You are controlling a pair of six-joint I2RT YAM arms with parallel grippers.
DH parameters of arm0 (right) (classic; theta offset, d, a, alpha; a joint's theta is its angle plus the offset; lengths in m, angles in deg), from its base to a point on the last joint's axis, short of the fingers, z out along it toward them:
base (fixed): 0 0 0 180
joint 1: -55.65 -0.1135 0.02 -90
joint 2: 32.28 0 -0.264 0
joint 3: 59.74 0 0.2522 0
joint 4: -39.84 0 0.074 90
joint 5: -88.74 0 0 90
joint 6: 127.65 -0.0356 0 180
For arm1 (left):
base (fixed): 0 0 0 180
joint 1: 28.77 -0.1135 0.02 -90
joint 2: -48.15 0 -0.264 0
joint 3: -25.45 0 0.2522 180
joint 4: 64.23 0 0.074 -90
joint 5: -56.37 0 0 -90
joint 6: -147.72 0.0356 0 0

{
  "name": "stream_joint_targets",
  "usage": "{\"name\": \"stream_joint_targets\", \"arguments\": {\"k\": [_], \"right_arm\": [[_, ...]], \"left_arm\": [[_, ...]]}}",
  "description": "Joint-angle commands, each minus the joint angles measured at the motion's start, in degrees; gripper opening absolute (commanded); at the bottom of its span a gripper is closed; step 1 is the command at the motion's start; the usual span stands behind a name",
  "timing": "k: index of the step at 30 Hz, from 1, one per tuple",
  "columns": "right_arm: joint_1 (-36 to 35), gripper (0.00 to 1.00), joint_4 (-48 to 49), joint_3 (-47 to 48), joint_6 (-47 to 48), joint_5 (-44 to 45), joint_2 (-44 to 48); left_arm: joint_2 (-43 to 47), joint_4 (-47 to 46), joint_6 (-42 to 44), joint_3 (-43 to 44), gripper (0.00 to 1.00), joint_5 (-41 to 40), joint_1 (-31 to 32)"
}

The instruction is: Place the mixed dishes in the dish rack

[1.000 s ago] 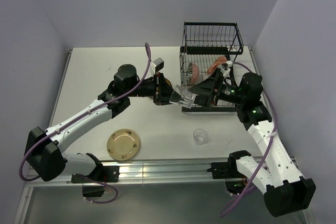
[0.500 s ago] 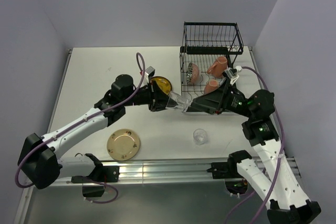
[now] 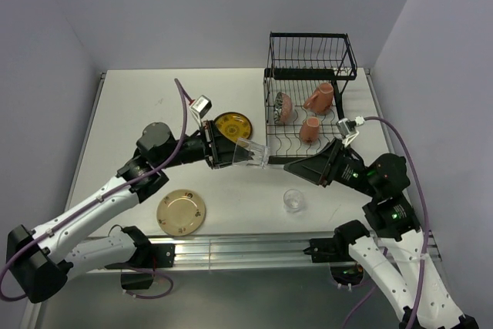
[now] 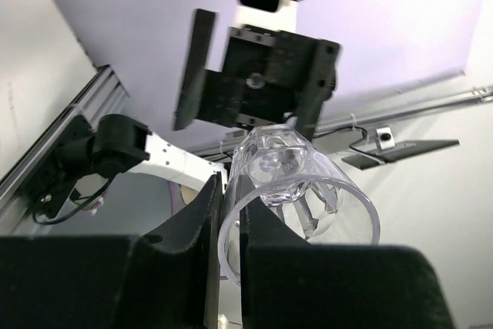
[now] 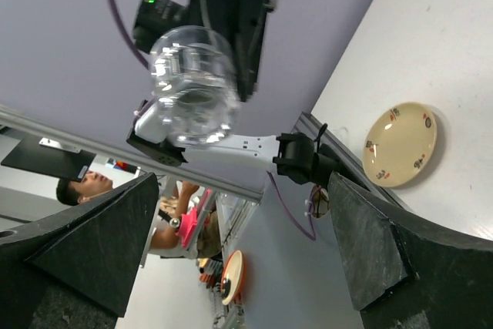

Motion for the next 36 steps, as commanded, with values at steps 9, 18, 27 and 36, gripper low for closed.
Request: {"name": "stream_joint_targets", "arguments": {"k": [9,18,27,36], "right_arm": [[-1.57,0.98,3.90,5.09,-2.94,0.97,0.01],[-2.00,0.97,5.23,4.30,-3.64,0.35,-0.35],[-3.06,0.96,5.32,6.14,-3.73,0.44,-1.84],[-4.11,0.83,5.49,6.15,-3.99,0.18,-2.54]], "left_arm": [[-1.35,-7.71,0.34,3.25,0.00,-2.26,4.79],[-3.72,-11.14,-0.01,4.13,0.00,-3.76,7.25],[-6.80,-13.43,-0.19,4.74,0.00,-5.69,9.89],[-10.49,-15.01,0.16,7.47,0.00,-6.39,11.47]]}}
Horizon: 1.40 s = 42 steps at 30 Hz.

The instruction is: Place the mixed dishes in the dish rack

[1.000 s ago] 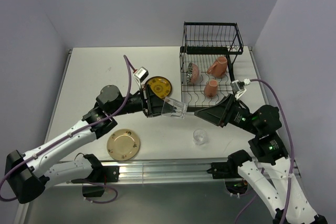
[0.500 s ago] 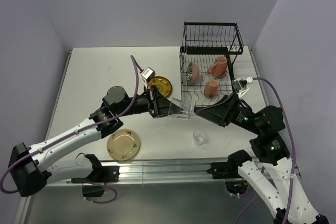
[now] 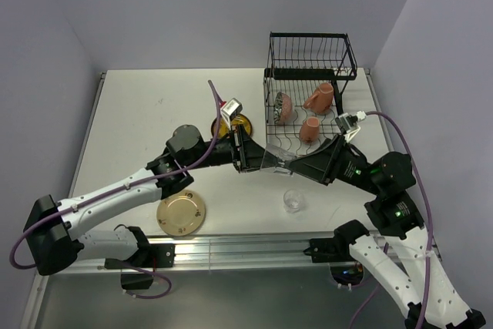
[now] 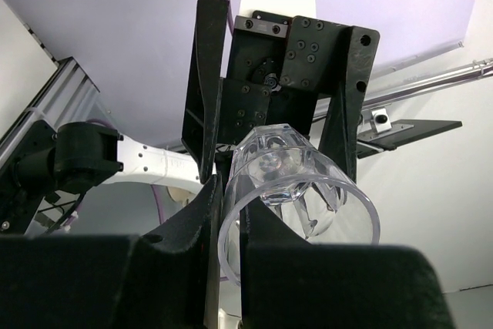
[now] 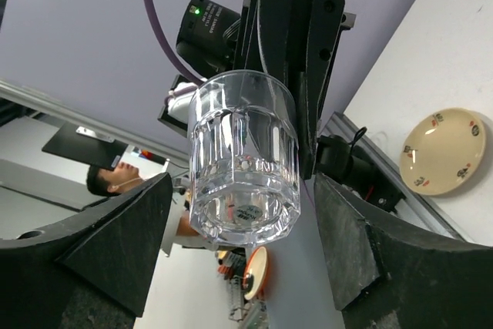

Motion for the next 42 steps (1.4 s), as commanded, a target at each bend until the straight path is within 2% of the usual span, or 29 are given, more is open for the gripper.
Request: {"name": "stream_joint_targets", "arguments": {"k": [1,4,5,7,8,10,11,13,15,16,17,18,19,20,21,23,24,28,33,37,42], "right_arm": [[-0.73,0.80,3.11,2.60,-0.45,-0.61,-0.56],[-0.99,0.63,3.30,2.69,-0.02,-0.09,-0.90],[-0.90,0.46,2.77,3.04,0.50,0.52,-0.99],[-0.90,0.21,1.02,4.18,1.99,0.97,-1.78],[-0.99,0.00,0.14,4.53,2.53,1.23,-2.05],[-0.90,0.00,-1.79,6.11,4.20,3.07,-2.57],[-0.99,0.00,-2.15,6.46,4.55,3.60,-2.84],[-0.90,0.00,-3.12,7.70,5.69,4.92,-3.54],[-0.90,0.00,-3.91,9.10,7.09,5.27,-4.76],[-0.99,0.00,-5.74,9.63,7.97,6.15,-5.12],[-0.90,0.00,-7.15,10.42,8.94,6.94,-5.56],[-0.90,0.00,-8.47,12.08,11.21,7.73,-6.43],[-0.99,0.00,-11.27,12.88,12.36,9.48,-6.88],[-0.90,0.00,-13.21,14.02,13.77,10.89,-7.49],[-0.90,0.00,-15.67,16.99,15.52,12.64,-9.32],[-0.90,0.00,-23.31,20.16,20.88,18.07,-11.88],[-0.90,0.00,-25.51,23.31,22.64,20.37,-14.68],[-0.99,0.00,-37.71,30.19,31.96,34.60,-22.60],[-0.90,0.00,-42.76,33.54,36.71,51.55,-34.28],[-0.38,0.00,-43.12,32.84,38.30,58.96,-40.80],[2.43,0.00,-41.97,32.39,39.80,59.33,-47.66]], "left_arm": [[-0.57,-5.00,0.06,3.25,0.00,-0.82,0.65],[-1.19,-7.45,-0.91,2.46,0.03,-0.73,0.74],[-1.19,-8.68,-1.70,1.77,0.12,-0.91,0.82],[-0.75,-9.22,-1.70,0.97,0.18,-1.35,0.82],[-0.49,-9.22,-1.53,0.01,0.27,-1.61,0.83],[0.92,-9.22,-1.44,-1.31,0.35,-2.31,0.74],[1.36,-9.31,-1.44,-2.71,0.42,-2.66,0.74],[3.20,-7.82,-1.09,-3.86,0.49,-3.37,0.65],[5.39,-2.50,-0.21,-5.09,0.62,-5.12,0.21],[6.45,0.68,0.31,-5.36,0.89,-6.00,-0.49],[7.59,4.63,1.62,-5.53,0.99,-8.88,-1.10],[10.39,9.54,2.33,-5.71,0.99,-11.17,-1.63],[12.24,19.33,3.12,-5.80,0.99,-13.89,-2.85],[14.09,24.04,3.74,-6.50,0.99,-17.22,-3.21],[18.20,28.70,3.74,-7.03,0.99,-24.65,-3.48],[22.26,38.18,3.48,-8.43,0.99,-30.51,-4.10],[25.59,39.80,3.92,-8.87,0.99,-35.31,-4.10],[26.77,41.13,11.81,-8.36,0.99,-34.93,-3.84],[18.53,43.16,19.12,-5.45,0.88,-34.48,1.69],[12.62,42.03,21.32,-5.54,0.85,-35.45,6.44],[9.80,39.65,21.76,-6.94,0.85,-35.98,8.82]]}}
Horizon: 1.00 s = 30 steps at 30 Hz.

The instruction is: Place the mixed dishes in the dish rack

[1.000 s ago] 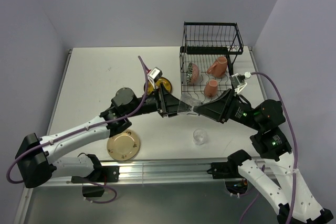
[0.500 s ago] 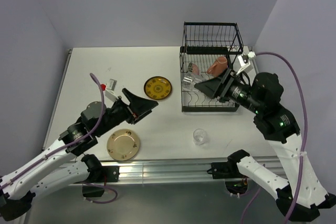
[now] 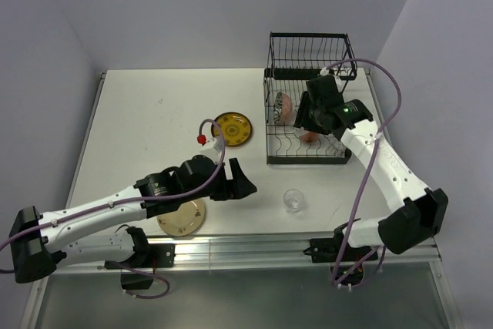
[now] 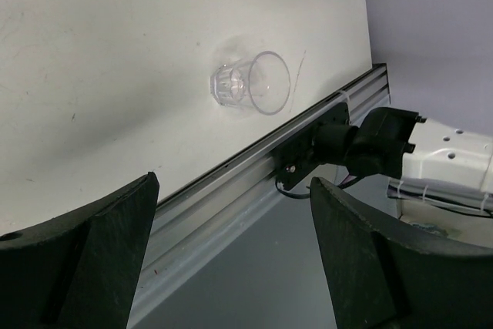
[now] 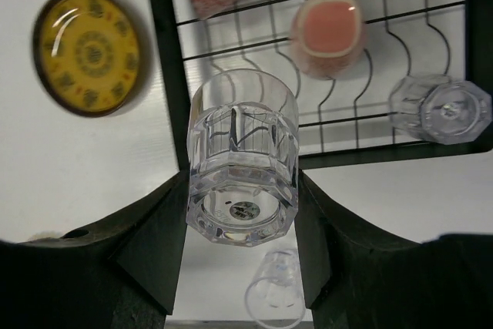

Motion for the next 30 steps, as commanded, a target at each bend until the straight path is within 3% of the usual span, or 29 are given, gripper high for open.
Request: {"name": "stream_joint_targets", "arguments": {"k": [1,9,14,30], "right_arm": [[2.17,0.00,0.28,0.92,2.64,5.34,-1.30],[6.48,0.00,-3.06,3.47,4.92,3.76,-6.67],[6.66,0.00,-4.82,3.65,5.80,3.41,-8.16],[7.45,0.00,-1.66,-4.00,7.03,1.39,-11.41]], "left_arm": [[0.62,-2.97,2.88,-0.14,0.85,-1.88,1.28],[2.38,-2.80,4.02,-1.82,0.85,-3.20,1.37],[-0.68,-0.26,6.74,1.69,0.84,-4.52,1.37],[-7.73,-1.04,9.12,6.62,0.84,-3.20,1.37]]}}
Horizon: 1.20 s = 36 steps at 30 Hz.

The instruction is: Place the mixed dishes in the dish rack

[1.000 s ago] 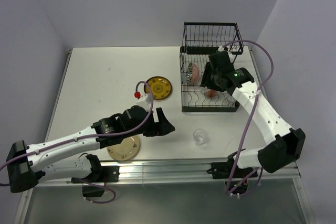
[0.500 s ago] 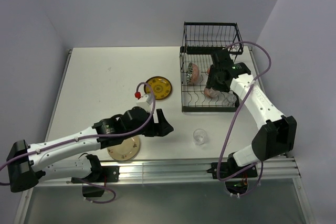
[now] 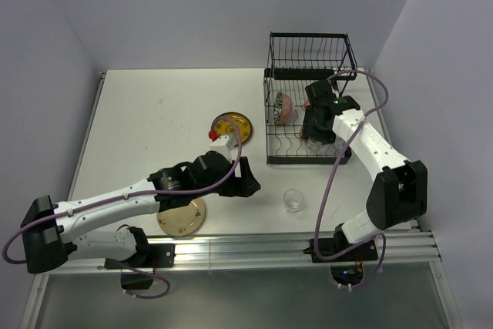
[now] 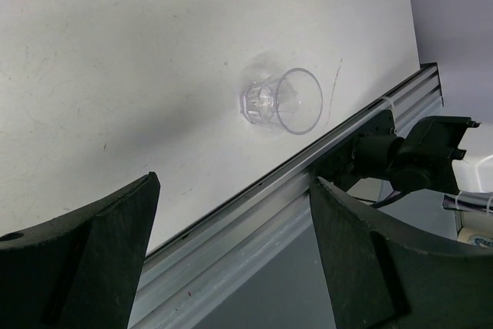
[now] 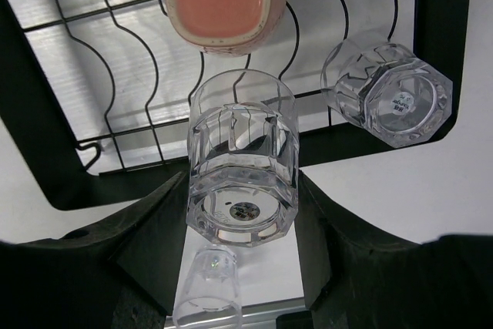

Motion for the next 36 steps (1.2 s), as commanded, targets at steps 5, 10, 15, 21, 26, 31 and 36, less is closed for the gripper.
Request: {"name": "stream_joint_targets", "arguments": {"k": [5,10,15,21,26,31,36], "right_arm": [[0.94,0.00,1.62,-0.74,1.35,-1.22,-2.62],[1.55,0.00,1.98,-1.62,1.44,-2.63,-4.81],[2.34,0.00,2.33,-2.15,1.71,-4.29,-6.22],[2.96,0.06,2.59,-2.77,2.06,-5.97,-5.52],[3.14,0.31,2.68,-3.38,2.06,-6.58,-5.26],[3.22,0.56,3.20,-4.52,1.97,-6.41,-4.99],[3.22,0.83,3.56,-4.96,1.97,-5.71,-3.50]], "left_arm": [[-4.42,-1.46,2.76,4.24,0.84,0.54,0.43],[-9.51,-1.37,3.73,6.70,0.84,0.89,0.43],[-13.03,-1.46,4.70,8.99,0.83,1.86,0.70],[-16.29,-0.93,5.75,11.10,0.82,2.47,1.05],[-20.33,-0.93,6.19,13.47,0.82,2.91,1.57],[-24.89,-1.37,6.37,15.49,0.82,3.44,2.45],[-27.80,-1.55,6.46,17.78,0.82,3.53,3.24]]}}
